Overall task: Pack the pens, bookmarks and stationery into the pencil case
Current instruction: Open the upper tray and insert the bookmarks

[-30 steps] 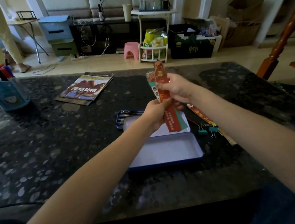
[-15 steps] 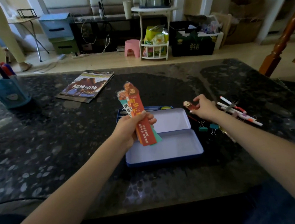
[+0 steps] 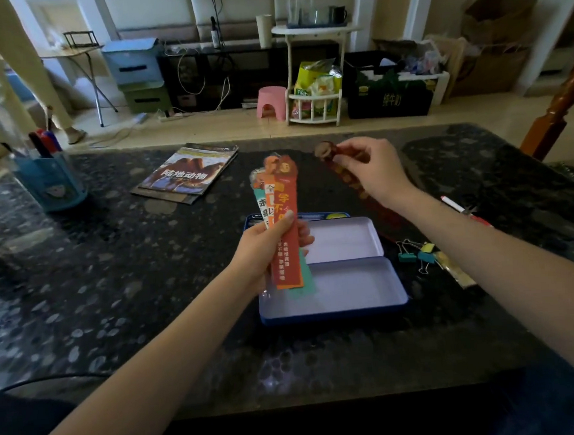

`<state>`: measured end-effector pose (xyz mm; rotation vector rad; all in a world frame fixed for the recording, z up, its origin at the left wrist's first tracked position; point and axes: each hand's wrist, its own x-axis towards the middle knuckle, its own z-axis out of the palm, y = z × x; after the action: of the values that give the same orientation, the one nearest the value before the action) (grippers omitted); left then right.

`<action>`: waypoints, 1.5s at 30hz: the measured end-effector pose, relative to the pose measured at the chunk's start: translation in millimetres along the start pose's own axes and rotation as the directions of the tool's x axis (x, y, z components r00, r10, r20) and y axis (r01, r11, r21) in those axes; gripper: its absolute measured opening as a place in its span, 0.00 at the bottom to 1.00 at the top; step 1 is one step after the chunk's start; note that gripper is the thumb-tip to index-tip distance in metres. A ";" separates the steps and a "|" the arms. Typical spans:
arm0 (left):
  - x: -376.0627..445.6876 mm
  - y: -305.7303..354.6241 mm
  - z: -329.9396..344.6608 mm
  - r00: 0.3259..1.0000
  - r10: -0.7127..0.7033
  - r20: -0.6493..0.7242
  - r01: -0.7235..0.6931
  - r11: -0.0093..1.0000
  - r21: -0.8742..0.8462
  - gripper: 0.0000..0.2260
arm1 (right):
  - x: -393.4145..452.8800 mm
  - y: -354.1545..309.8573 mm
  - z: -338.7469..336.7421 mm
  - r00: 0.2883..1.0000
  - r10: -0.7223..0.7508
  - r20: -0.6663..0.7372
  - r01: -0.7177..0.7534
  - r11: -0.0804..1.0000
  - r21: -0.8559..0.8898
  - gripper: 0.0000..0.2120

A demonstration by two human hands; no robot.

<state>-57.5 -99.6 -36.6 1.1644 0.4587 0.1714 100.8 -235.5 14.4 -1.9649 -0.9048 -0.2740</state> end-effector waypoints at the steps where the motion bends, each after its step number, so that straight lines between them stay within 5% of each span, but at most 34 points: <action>1: -1.0 3.5 0.1 1.000 -0.001 0.026 0.002 0.998 -0.068 0.10 | -1.0 -11.9 3.8 1.000 -0.022 0.019 0.021 0.999 0.040 0.08; 6: -11.2 20.8 -10.1 0.998 0.032 -0.049 -0.037 0.994 -0.103 0.08 | -15.1 -47.8 26.4 0.934 -0.006 0.357 -0.029 0.995 0.093 0.08; 14: -28.9 13.8 -36.5 0.976 -0.005 -0.216 0.029 0.993 0.110 0.15 | -35.7 -59.4 48.0 0.794 0.030 0.608 -0.140 0.981 0.135 0.17; 19: -30.2 10.2 -43.1 0.950 0.041 -0.310 -0.046 0.999 -0.010 0.08 | -42.4 -46.4 46.6 0.626 0.184 0.758 -0.255 0.967 -0.024 0.10; 26: -34.2 1.7 -49.5 0.978 -0.001 -0.210 0.024 0.994 0.105 0.15 | -58.1 -18.8 31.6 0.694 0.238 0.680 -0.209 0.970 -0.126 0.07; 33: -44.9 -0.4 -53.7 0.987 -0.115 -0.116 0.161 0.812 0.561 0.13 | -87.9 -4.1 26.1 0.732 0.196 0.653 -0.143 0.981 -0.133 0.08; 41: -38.6 -5.4 -60.4 0.984 -0.052 -0.170 0.149 0.761 0.632 0.10 | -106.9 -0.8 32.4 0.721 0.203 0.663 -0.059 0.971 -0.233 0.05; 45: -37.7 -12.6 -52.0 0.992 -0.055 -0.117 0.125 0.638 0.760 0.14 | -110.7 -0.3 37.3 0.682 0.198 0.704 -0.052 0.973 -0.224 0.08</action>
<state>-115.1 -74.3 -54.7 1.9853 0.6983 -0.0869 16.6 -258.6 -63.3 -2.3379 -1.2570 0.5834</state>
